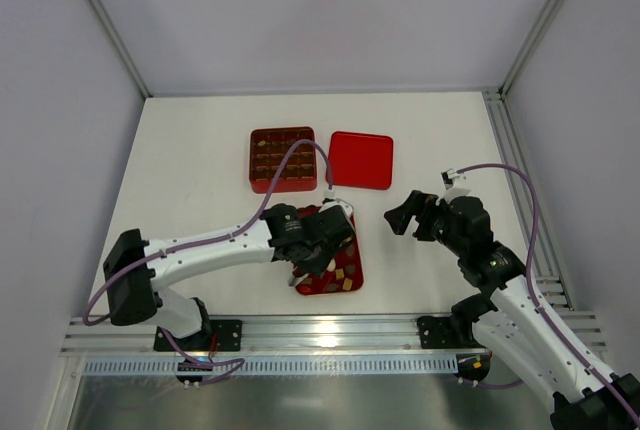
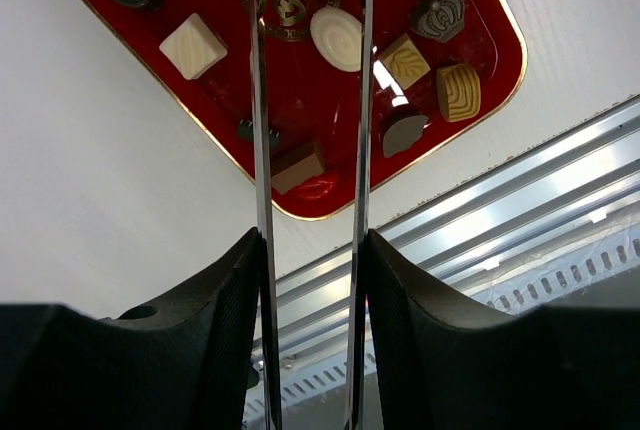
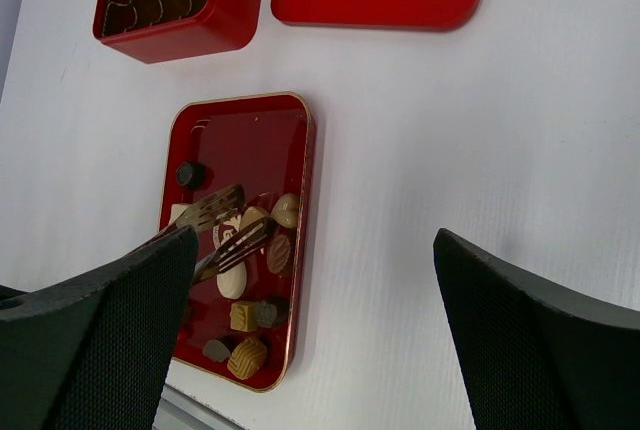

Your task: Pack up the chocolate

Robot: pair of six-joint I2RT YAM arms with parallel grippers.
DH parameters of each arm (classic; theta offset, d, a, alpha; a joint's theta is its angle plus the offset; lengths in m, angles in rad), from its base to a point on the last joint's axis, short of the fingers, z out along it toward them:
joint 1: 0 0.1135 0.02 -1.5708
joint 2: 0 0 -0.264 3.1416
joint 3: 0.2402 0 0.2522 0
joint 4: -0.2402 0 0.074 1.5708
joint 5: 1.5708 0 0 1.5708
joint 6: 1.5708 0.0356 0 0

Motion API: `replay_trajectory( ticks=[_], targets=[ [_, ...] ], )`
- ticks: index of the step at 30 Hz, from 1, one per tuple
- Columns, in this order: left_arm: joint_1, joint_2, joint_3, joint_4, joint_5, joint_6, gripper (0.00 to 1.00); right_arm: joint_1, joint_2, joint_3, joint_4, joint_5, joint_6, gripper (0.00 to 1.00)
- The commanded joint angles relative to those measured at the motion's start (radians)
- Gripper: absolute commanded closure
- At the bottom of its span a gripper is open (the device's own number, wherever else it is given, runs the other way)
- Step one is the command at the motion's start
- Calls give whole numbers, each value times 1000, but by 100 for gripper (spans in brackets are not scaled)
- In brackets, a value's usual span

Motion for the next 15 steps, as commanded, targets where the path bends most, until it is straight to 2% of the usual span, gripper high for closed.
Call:
replay_trajectory(
  ticks=[1, 15],
  targets=[
    [5, 13, 43, 24, 20, 8, 57, 4, -20, 1, 17, 17, 8, 0],
    [5, 8, 49, 2, 16, 0, 60, 4, -20, -10, 26, 15, 10, 0]
  ],
)
